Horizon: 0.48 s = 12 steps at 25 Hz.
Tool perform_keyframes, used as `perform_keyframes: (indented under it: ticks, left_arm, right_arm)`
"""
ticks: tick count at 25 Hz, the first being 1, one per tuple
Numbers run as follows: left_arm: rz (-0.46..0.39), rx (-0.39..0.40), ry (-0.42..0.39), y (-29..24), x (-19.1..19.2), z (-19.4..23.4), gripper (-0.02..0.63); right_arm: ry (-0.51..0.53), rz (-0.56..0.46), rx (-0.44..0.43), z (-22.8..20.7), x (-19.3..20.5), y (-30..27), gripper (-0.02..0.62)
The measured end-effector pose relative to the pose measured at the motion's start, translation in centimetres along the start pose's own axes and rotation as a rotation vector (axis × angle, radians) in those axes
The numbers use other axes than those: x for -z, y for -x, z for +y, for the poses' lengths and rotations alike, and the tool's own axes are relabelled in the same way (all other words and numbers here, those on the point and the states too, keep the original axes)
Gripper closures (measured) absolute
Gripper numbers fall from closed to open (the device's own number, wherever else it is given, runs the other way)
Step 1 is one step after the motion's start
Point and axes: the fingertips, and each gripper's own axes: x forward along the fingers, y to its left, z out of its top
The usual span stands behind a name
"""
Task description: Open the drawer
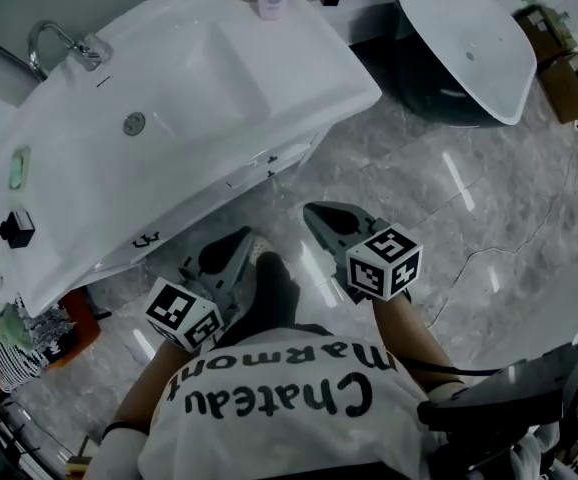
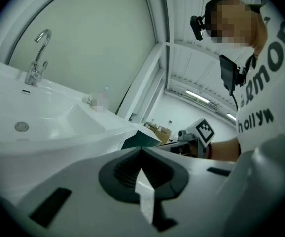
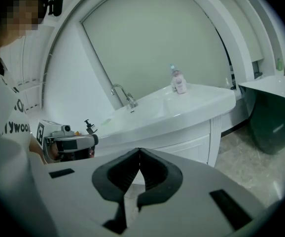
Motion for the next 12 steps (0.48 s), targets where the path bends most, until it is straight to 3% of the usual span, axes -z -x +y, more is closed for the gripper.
perform_keyframes:
  ticks: [6, 12]
  left_arm:
    - [0.021, -0.030, 0.112, -0.7, 1.8, 2.7, 0.598]
    - [0.012, -0.066, 0.096, -0.9, 3.8, 4.9, 0.598]
  right_arm:
    - [-0.033, 0.030, 0.013, -2.8, 1.3, -4.2, 0.584]
    - [-0.031, 0.044, 0.035, -5.6, 3.7, -7.6, 0.584]
